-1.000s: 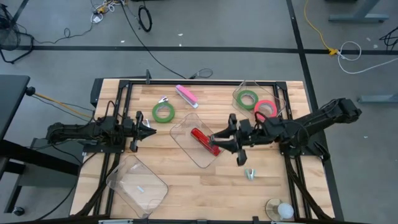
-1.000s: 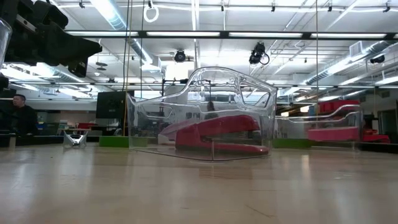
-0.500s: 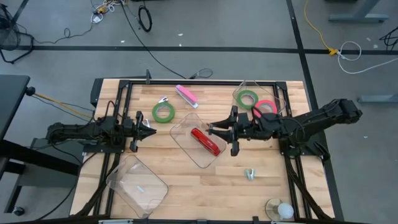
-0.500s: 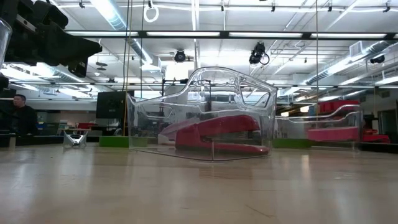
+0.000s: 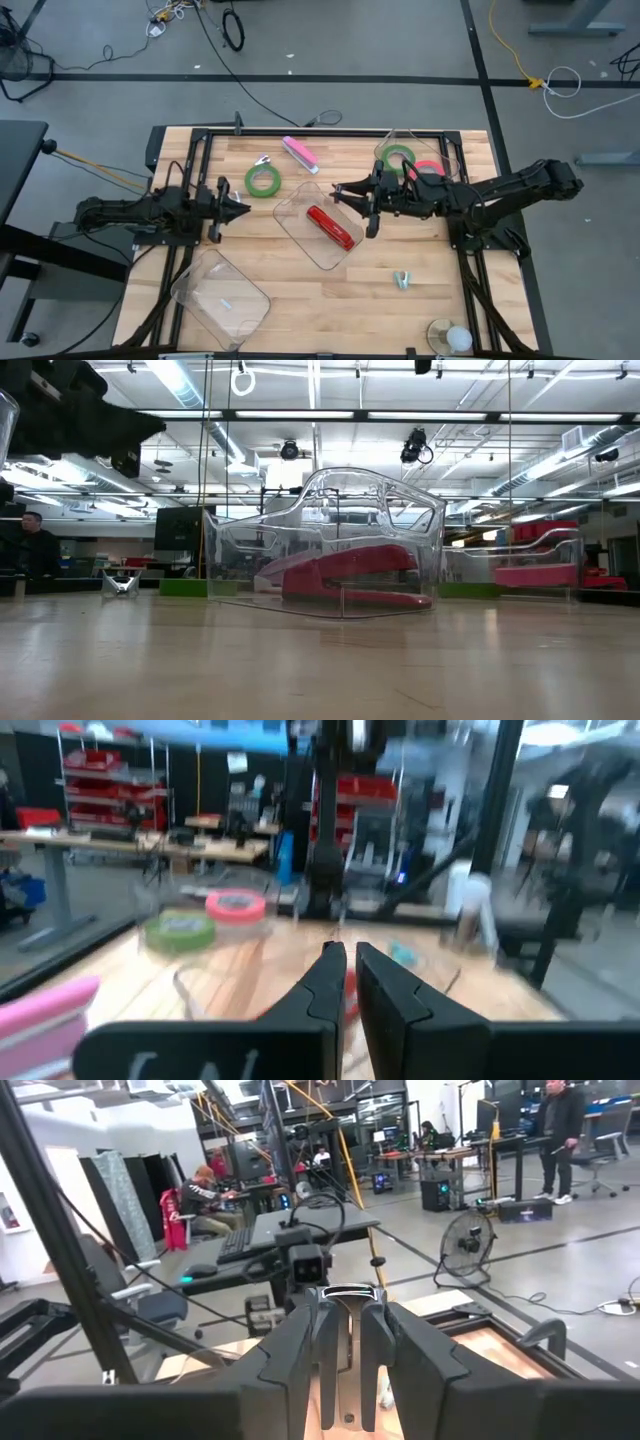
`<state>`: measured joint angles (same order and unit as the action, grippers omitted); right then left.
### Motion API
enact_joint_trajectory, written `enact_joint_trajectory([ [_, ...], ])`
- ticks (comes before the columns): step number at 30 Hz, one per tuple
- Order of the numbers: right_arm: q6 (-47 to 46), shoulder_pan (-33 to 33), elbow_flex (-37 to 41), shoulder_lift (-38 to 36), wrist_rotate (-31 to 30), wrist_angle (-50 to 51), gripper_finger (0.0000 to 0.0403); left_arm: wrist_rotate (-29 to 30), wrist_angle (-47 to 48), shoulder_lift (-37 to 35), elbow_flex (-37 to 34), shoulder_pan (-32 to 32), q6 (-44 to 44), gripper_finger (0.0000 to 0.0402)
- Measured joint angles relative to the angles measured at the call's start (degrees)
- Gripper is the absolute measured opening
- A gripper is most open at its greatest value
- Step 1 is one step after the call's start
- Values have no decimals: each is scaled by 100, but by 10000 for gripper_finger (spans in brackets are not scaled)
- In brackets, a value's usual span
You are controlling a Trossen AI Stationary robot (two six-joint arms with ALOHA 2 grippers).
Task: Pick and place Stapler, Stapler remover, tape
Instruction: Put the black staple remover into the bottom transparent bin
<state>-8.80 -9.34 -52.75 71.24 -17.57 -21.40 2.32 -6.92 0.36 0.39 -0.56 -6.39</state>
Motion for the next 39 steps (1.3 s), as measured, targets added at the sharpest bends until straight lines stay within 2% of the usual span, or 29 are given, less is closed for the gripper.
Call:
enact_joint_trajectory([
  [7,-12,37,0,0,0,12,108,49,-1086,0,4,0,-761,30],
  [15,-12,37,0,0,2,10,108,63,-1034,359,566,0,-615,30],
  [27,3,37,0,2,53,4,108,64,-1046,2059,1966,0,-592,30],
  [32,52,37,0,2,53,2,108,161,-1058,2876,2609,0,-933,30],
  [39,68,37,0,2,53,1,108,156,-1033,3967,3313,0,-795,30],
])
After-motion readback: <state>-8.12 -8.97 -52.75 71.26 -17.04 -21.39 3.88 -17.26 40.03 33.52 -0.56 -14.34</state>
